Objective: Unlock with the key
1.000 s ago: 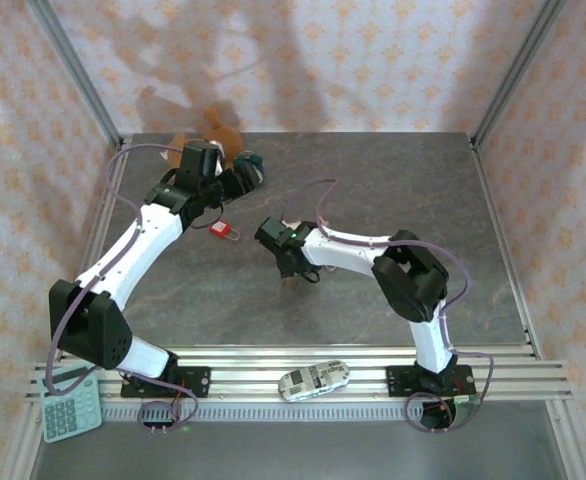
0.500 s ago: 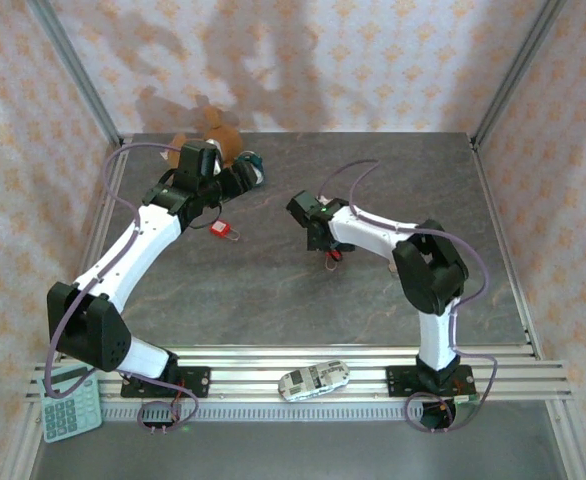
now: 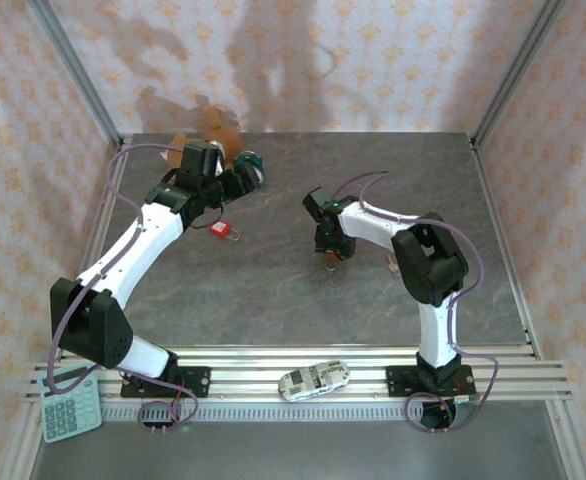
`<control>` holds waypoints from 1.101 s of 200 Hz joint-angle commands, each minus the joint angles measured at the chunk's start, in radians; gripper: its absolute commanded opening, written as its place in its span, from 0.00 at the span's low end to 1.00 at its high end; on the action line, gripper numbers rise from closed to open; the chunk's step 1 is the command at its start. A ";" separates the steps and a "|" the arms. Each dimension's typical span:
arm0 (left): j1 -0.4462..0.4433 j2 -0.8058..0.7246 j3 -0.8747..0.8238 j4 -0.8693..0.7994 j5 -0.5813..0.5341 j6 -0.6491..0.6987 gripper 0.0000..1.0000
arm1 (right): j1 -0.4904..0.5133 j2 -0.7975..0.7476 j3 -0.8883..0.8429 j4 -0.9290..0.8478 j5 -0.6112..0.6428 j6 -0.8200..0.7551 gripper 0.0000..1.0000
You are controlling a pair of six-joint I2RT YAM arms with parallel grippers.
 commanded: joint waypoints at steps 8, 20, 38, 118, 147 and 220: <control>0.012 -0.003 -0.001 -0.002 0.000 -0.003 0.75 | -0.013 -0.021 -0.016 -0.017 -0.010 -0.014 0.41; 0.012 -0.005 -0.003 0.000 -0.001 -0.002 0.75 | -0.006 -0.049 -0.020 -0.010 -0.009 -0.022 0.40; 0.016 -0.003 0.002 -0.004 0.003 -0.001 0.75 | 0.027 -0.081 -0.010 -0.016 0.018 -0.027 0.40; 0.118 -0.056 -0.014 0.006 -0.011 -0.036 0.75 | 0.280 0.134 0.244 -0.029 0.037 0.077 0.43; 0.134 -0.071 -0.023 0.019 -0.019 -0.044 0.75 | 0.288 0.160 0.274 -0.021 0.050 0.127 0.51; 0.134 -0.067 -0.032 0.046 -0.069 -0.075 0.75 | 0.284 -0.131 0.130 0.016 0.121 0.070 0.67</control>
